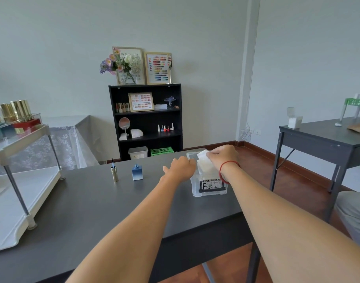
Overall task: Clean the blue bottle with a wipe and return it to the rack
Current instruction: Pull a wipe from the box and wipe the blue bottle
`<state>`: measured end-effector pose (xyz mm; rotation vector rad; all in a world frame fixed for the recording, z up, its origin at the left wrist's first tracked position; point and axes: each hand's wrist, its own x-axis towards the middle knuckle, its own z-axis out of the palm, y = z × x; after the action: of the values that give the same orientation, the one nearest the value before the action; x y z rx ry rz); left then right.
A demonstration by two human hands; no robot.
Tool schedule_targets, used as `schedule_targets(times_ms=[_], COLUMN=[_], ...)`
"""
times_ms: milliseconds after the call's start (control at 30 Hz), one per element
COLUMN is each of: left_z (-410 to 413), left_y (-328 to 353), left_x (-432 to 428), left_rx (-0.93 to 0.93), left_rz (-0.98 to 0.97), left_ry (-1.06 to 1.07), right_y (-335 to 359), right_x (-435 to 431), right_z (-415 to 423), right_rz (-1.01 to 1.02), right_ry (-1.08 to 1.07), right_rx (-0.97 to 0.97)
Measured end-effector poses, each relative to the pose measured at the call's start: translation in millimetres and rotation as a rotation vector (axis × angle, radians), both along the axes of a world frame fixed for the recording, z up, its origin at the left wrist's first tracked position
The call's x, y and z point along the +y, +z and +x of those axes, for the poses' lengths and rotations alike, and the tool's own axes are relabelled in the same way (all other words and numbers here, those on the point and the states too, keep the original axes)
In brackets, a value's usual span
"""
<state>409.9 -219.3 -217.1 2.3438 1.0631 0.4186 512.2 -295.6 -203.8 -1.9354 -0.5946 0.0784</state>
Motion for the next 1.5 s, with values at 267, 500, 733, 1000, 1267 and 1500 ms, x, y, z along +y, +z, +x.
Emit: schedule_targets(times_ms=[267, 500, 733, 1000, 1267, 1500], left_z=[7.3, 15.2, 16.1, 16.4, 12.8, 10.3], left_y=[7.1, 11.1, 16.2, 28.4, 40.0, 36.1], left_x=[0.1, -3.0, -2.5, -4.7, -7.5, -2.1], left_rx=[-0.133, -0.368, -0.4, -0.447, -0.392, -0.318], left_rz=[0.161, 0.057, 0.152, 0.056, 0.135, -0.001], left_ry=[-0.024, -0.001, -0.039, -0.072, -0.038, -0.006], right_y=[-2.5, -6.6, -3.3, 15.3, 28.0, 30.8], right_x=[-7.0, -2.4, -5.4, -12.3, -13.6, -11.3], right_z=[-0.3, 4.9, 13.2, 5.7, 2.9, -3.7], right_rz=[0.186, 0.13, -0.111, 0.002, 0.067, 0.226], right_ry=[0.051, 0.109, 0.221, 0.213, 0.192, 0.176], right_rx=[-0.001, 0.03, -0.096, -0.123, -0.201, -0.048])
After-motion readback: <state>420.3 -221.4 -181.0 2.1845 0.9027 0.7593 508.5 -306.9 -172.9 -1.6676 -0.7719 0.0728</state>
